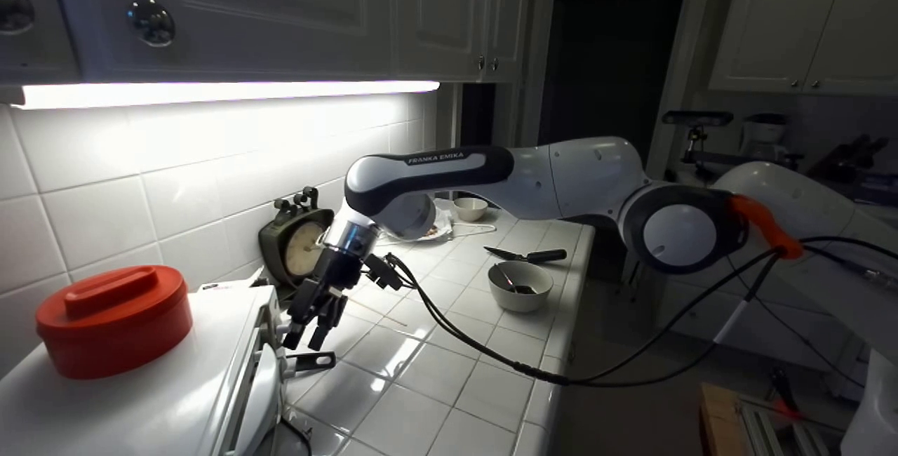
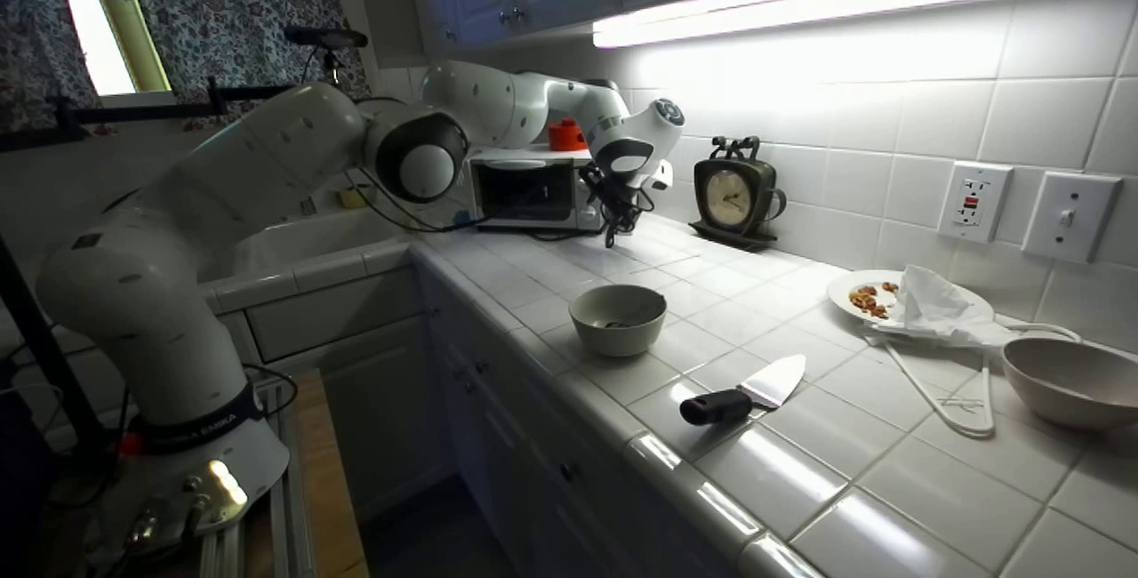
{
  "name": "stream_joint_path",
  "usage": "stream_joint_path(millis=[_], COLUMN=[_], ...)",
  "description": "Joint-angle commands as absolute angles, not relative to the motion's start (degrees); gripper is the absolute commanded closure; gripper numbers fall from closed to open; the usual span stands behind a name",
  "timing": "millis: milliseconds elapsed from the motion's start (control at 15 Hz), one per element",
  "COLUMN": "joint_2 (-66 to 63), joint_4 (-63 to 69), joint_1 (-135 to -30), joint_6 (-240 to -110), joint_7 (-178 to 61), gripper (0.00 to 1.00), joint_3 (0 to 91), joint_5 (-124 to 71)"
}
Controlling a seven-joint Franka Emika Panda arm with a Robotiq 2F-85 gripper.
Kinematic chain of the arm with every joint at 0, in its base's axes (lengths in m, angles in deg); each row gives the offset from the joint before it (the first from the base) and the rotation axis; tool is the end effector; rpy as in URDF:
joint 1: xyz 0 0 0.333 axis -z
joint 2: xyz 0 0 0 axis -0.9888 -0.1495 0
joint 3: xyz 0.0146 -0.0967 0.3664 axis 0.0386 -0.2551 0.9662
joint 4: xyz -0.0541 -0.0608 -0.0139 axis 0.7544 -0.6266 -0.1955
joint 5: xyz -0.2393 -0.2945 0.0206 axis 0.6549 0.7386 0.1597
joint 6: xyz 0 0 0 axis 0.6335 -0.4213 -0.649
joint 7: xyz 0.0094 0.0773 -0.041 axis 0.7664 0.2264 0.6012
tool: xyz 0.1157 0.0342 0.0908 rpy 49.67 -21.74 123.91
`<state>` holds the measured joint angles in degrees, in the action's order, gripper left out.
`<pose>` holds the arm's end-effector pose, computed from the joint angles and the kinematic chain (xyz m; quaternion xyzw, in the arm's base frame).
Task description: Turn the bottom knob on the mini oven
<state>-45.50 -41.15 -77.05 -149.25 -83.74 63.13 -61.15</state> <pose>0.8395 0.1063 0.2964 -0.9290 -0.1002 -0.0554 0.3519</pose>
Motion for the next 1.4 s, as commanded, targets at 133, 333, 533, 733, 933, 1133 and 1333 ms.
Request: stream_joint_path(millis=[133, 333, 533, 733, 933, 1133, 1333], joint_2=[-36.54, -31.04, -25.67, -19.47, -13.03, -6.67, -0.68], joint_4=[-30.54, -22.92, -15.96, -8.89, -1.76, 6.06, 14.43], joint_1=[-78.70, -79.47, -80.23, -81.55, -83.34, -86.32, -88.93], joint_6=[-156.66, -162.93, -168.97, -172.83, -172.67, -172.33, -173.32], joint_7=[-86.63, -88.22, -88.64, -85.93, -81.11, -70.87, -61.45], gripper=[0.00, 0.00, 0.00, 0.00, 0.00, 0.00, 0.00], joint_3=[61.53, 60.95, 60.58, 59.49, 57.50, 54.63, 53.15], joint_5=[-55.36, -51.26, -47.40, -43.75, -39.74, -35.35, -31.37])
